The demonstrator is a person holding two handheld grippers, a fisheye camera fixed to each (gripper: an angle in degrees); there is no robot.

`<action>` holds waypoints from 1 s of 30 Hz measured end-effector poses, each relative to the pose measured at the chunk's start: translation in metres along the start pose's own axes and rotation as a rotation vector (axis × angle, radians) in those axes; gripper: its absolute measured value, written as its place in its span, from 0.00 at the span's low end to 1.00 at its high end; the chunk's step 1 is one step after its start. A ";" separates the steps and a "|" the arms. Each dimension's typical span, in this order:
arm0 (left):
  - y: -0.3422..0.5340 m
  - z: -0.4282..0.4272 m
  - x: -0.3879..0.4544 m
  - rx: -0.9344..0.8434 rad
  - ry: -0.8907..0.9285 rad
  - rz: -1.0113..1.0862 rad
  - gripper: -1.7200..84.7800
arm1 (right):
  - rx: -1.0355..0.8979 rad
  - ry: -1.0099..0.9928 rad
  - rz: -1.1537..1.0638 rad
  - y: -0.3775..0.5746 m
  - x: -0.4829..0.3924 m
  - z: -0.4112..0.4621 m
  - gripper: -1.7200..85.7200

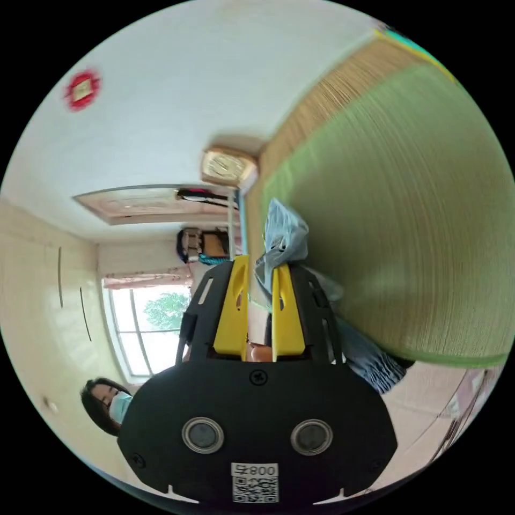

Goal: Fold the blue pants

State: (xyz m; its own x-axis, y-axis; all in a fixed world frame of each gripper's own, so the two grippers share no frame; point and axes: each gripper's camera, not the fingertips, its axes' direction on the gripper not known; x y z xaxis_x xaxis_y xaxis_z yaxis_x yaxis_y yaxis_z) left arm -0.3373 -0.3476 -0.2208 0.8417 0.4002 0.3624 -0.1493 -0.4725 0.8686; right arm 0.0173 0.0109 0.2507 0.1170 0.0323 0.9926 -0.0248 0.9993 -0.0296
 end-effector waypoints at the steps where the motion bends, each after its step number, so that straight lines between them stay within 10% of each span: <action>1: 0.005 -0.002 -0.002 -0.001 -0.010 -0.007 0.03 | -0.041 0.041 0.064 0.015 0.037 0.026 0.11; 16: -0.105 0.121 0.158 -0.365 -0.193 0.404 0.09 | -0.014 0.330 -0.023 0.236 0.067 0.154 0.15; 26: -0.153 0.269 0.203 -0.716 -0.794 0.573 0.03 | -0.125 0.524 0.003 0.255 0.038 0.244 0.09; 30: -0.160 0.242 0.208 -0.578 -0.806 0.530 0.02 | -0.136 0.533 0.007 0.239 0.023 0.241 0.06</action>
State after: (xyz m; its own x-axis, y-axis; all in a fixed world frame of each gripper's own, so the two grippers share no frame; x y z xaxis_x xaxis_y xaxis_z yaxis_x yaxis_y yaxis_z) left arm -0.0124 -0.3785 -0.3663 0.6588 -0.4669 0.5898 -0.6297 0.0867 0.7720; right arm -0.2255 0.2450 0.2954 0.6046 0.0099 0.7965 0.0967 0.9916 -0.0857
